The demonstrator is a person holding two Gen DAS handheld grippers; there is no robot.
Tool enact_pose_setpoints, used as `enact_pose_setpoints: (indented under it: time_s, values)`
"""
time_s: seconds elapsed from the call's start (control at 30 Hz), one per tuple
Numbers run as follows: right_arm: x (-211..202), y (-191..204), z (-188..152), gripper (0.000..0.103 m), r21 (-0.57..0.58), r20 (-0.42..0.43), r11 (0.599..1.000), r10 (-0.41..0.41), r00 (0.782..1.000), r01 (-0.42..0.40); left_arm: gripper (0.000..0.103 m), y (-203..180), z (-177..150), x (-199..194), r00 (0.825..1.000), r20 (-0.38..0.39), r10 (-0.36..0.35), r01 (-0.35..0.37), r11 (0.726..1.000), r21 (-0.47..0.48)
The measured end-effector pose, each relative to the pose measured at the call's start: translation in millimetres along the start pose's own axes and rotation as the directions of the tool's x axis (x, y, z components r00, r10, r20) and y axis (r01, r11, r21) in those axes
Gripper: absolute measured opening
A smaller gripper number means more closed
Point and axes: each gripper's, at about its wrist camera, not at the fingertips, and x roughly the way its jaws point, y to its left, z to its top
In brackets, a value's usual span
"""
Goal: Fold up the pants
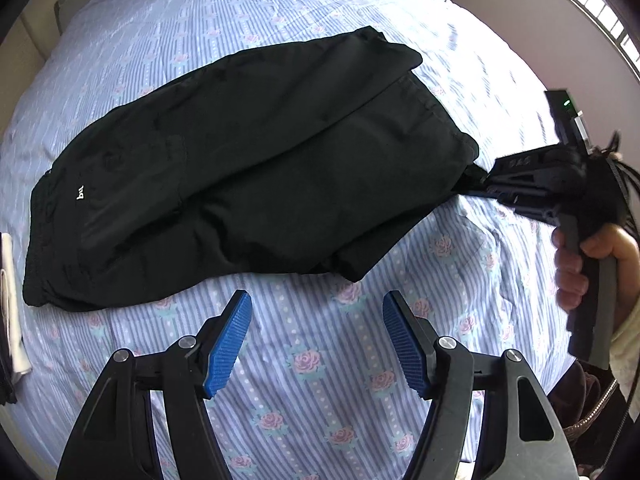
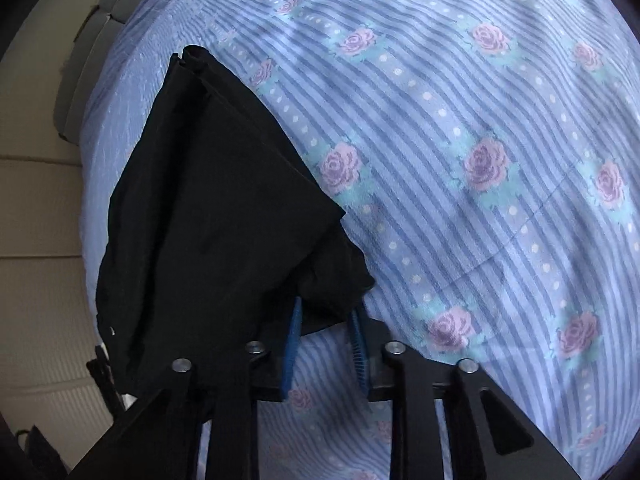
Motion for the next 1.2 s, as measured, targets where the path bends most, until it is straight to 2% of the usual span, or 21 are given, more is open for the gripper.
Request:
enact_pose_setpoints:
  time_s: [0.1, 0.27, 0.4, 0.6, 0.67, 0.7, 0.73, 0.8, 0.9, 0.97, 1.07, 1.2]
  values:
    - [-25, 15, 2, 0.004, -0.051, 0.069, 0.999, 0.002, 0.998, 0.002, 0.067, 1, 0, -2, 1.0, 0.008, 0.004, -0.004, 1.0, 0.0]
    - [-80, 35, 0, 0.003, -0.044, 0.169, 0.998, 0.053, 0.984, -0.047, 0.067, 3, 4, -7, 1.0, 0.023, -0.006, 0.006, 1.0, -0.02]
    - [-99, 37, -7, 0.003, -0.061, 0.187, 0.998, 0.017, 0.982, -0.005, 0.067, 0, 6, -9, 0.999, 0.032, -0.009, 0.01, 1.0, -0.01]
    - [-83, 16, -6, 0.003, -0.007, 0.15, 0.999, -0.039, 0.988, 0.041, 0.067, -1, 3, -11, 1.0, 0.029, -0.006, 0.006, 1.0, -0.006]
    - [-70, 13, -4, 0.003, -0.015, 0.14, 0.993, -0.113, 0.984, 0.116, 0.067, 0, 2, -10, 1.0, 0.024, 0.005, -0.004, 1.0, -0.007]
    - [-60, 12, -3, 0.003, -0.013, 0.118, 0.984, -0.175, 0.978, 0.177, 0.067, 0, 1, -10, 1.0, 0.023, 0.008, -0.008, 1.0, -0.009]
    - [-53, 7, -2, 0.004, -0.009, 0.096, 0.966, -0.257, 0.962, 0.259, 0.067, 1, 1, -10, 1.0, 0.024, 0.01, -0.01, 1.0, -0.012]
    - [-51, 2, -3, 0.005, -0.007, 0.085, 0.954, -0.297, 0.951, 0.299, 0.067, 3, 0, -13, 0.999, 0.031, 0.017, -0.016, 1.0, -0.022]
    - [-64, 6, -10, 0.013, -0.029, 0.115, 0.976, -0.209, 0.971, 0.214, 0.067, 5, -2, -12, 0.999, 0.032, 0.019, -0.018, 0.999, -0.028]
    - [-68, 16, -12, 0.038, -0.08, 0.135, 0.988, -0.121, 0.983, 0.133, 0.067, 6, -2, -10, 0.999, 0.024, 0.023, -0.022, 0.999, -0.035]
    - [-59, 30, -8, 0.039, -0.121, 0.138, 0.99, -0.06, 0.989, 0.077, 0.067, 8, -3, -10, 1.0, 0.022, 0.021, -0.02, 0.999, -0.044]
    - [-27, 35, 6, 0.039, -0.08, 0.086, 0.995, -0.054, 0.995, 0.061, 0.067, 10, -4, -13, 0.999, 0.028, 0.031, -0.03, 0.999, -0.04]
